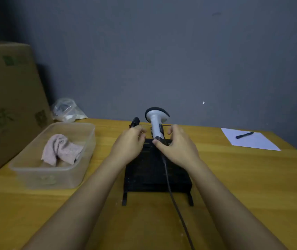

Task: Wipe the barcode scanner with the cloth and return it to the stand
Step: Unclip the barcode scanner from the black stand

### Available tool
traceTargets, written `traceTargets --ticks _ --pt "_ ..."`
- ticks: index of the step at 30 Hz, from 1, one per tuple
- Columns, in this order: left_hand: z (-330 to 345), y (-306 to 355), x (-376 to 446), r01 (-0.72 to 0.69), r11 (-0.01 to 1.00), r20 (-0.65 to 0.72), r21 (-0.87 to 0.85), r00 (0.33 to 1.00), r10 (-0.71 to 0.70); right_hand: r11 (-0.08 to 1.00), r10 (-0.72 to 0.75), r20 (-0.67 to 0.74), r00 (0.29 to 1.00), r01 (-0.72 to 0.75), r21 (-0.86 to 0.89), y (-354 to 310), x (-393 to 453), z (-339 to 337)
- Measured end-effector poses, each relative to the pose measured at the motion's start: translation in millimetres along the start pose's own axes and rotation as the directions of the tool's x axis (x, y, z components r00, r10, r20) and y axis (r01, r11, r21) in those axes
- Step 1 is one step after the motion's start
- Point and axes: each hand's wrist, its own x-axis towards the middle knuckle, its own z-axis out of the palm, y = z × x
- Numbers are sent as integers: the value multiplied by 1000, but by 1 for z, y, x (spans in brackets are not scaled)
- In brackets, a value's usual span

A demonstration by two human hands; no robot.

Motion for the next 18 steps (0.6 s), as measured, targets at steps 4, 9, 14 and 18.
traceTargets --ticks 4,9,14,18 --pt "5 -8 1 23 1000 22 13 999 -23 990 23 -15 1000 -25 -139 -6 4 5" --pt "11 -10 1 3 1000 13 10 1000 -3 997 22 -27 999 -24 -72 -9 6 10" --pt "13 -9 1 -9 1000 27 20 1000 9 1000 30 -61 998 -29 10 -5 6 5" --pt "15 -2 2 6 1000 58 19 998 -8 990 83 -133 988 -66 127 7 2 -2"
